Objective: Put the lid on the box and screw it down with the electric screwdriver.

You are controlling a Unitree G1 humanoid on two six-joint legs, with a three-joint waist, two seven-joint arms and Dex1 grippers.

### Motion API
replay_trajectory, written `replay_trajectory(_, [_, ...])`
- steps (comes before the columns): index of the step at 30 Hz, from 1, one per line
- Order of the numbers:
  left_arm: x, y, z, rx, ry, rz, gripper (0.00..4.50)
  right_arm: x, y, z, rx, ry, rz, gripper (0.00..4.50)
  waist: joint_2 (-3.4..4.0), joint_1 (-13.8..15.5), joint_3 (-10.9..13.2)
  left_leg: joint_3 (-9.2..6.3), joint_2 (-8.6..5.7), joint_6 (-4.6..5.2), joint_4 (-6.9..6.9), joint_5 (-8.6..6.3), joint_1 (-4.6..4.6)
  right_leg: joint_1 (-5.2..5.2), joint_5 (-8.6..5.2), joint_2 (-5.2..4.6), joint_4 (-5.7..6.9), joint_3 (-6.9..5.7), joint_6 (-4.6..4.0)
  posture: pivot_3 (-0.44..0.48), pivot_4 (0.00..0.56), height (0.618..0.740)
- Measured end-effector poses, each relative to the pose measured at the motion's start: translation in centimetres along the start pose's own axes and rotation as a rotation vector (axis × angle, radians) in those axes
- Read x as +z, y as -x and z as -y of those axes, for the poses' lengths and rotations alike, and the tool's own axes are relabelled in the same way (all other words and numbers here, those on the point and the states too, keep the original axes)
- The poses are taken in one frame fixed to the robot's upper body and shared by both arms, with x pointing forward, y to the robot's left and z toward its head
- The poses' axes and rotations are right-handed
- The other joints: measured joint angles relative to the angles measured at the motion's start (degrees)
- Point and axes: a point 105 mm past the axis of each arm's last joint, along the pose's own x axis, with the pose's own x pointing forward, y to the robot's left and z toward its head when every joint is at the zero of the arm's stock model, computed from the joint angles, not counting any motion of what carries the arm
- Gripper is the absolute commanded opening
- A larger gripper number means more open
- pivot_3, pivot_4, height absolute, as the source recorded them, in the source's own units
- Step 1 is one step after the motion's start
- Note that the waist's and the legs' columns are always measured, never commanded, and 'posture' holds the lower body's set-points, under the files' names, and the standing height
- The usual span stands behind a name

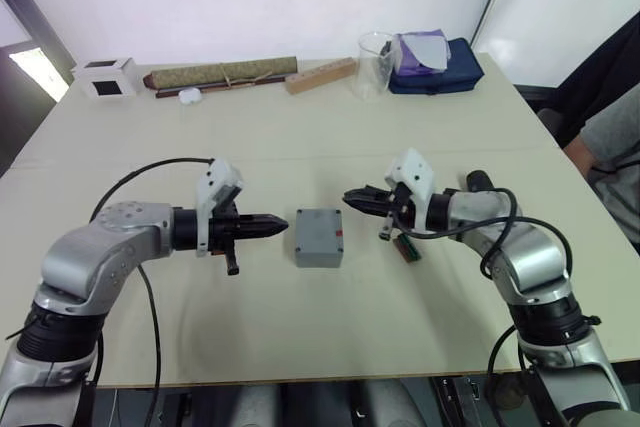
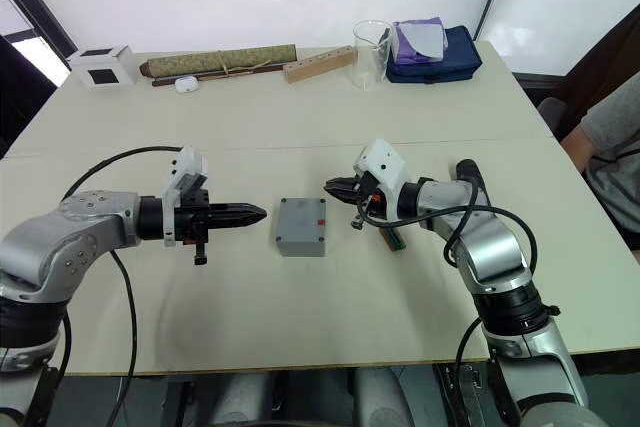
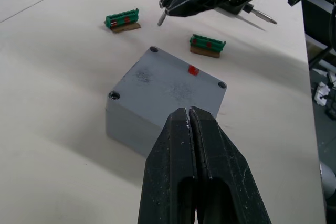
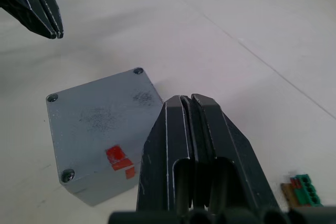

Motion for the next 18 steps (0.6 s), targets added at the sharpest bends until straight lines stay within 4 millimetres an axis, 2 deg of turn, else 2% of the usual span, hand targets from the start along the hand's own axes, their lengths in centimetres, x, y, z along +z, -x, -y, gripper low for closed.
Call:
replay_trajectory(9, [0.0, -0.1, -0.2, 0.019, 0.002, 0.004, 0.00, -0.8, -0.8, -0.5, 0.018, -0.009, -0.019, 0.02, 0.00, 0.03, 0.00, 0.00, 0.00, 0.00, 0.00, 0.00, 0.00, 0.00, 0.00, 0.00, 0.00, 0.00, 0.00, 0.000, 0.150, 0.740])
replay_trajectory(18, [0.0, -0.1, -0.3, 0.030, 0.003, 0.005, 0.00, -1.1, -0.8, -0.3, 0.012, -0.008, -0.031, 0.02, 0.00, 0.03, 0.00, 0.00, 0.00, 0.00, 0.00, 0.00, 0.00, 0.00, 0.00, 0.00, 0.00, 0.00, 0.00, 0.000, 0.150, 0.740])
